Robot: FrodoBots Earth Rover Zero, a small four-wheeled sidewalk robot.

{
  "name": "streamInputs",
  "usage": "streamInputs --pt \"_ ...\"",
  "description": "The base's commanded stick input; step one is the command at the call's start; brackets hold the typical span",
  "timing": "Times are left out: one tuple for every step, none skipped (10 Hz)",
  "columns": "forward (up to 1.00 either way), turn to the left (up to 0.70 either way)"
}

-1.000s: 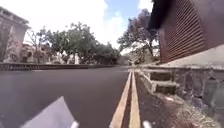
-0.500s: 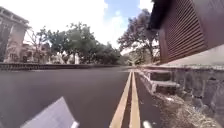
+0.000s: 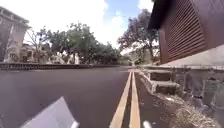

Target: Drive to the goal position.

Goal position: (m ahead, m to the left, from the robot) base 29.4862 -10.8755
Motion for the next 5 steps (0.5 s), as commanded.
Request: streamInputs --pt "0.45 0.0" --pt "0.45 0.0" --pt "0.45 0.0" --pt "0.45 0.0" --pt "0.45 0.0"
